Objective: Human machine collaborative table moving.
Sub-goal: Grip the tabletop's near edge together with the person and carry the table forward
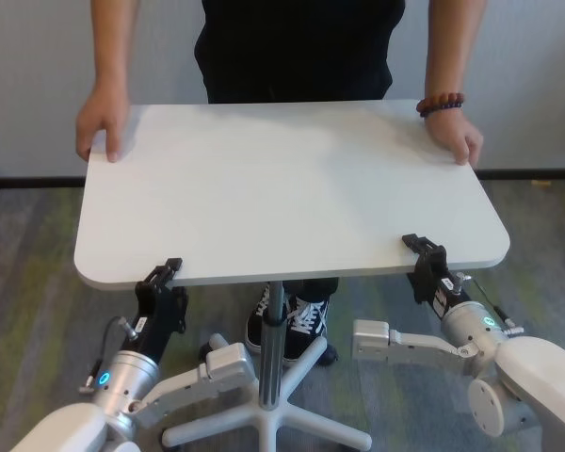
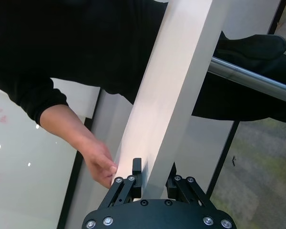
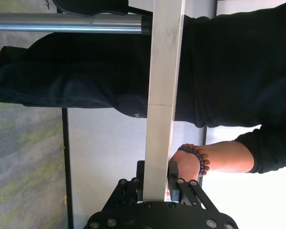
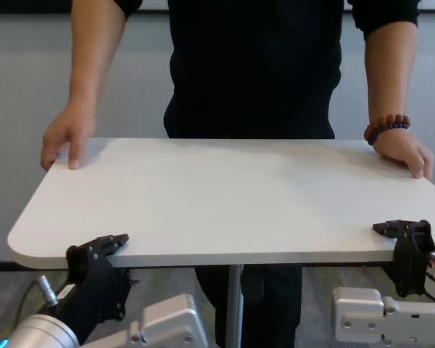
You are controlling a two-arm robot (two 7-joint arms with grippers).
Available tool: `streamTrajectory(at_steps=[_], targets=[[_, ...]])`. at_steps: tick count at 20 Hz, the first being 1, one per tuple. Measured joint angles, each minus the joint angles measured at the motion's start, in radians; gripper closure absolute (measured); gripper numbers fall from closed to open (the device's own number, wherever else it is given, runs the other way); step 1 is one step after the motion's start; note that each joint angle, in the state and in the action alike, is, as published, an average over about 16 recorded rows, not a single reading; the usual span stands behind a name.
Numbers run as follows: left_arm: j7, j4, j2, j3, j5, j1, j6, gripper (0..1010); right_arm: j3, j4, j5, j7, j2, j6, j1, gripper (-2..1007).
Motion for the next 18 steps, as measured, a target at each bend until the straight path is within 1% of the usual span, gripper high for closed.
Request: streamTrajectory(at_steps=[4, 7, 13, 18], targets=[[0.0, 0.019, 0.005, 0.013, -0.005, -0.016, -0.02, 716, 0.001, 0.004, 0.002, -0.001, -0.001, -0.002, 0.002, 752], [-0.002, 0.043, 0.007, 0.027, -0.009, -0.036, -0.044, 716, 0.002, 0.006, 0.003, -0.002, -0.002, -0.003, 0.002, 752], [-0.008, 0.11, 0.002, 0.062, -0.007, -0.091, -0.091, 717, 0.003, 0.01, 0.005, -0.002, -0.002, -0.004, 0.003, 752], [-0.01, 0.172, -0.01, 0.086, -0.006, -0.135, -0.113, 718, 0.003, 0.01, 0.006, -0.003, -0.003, -0.005, 0.004, 752]])
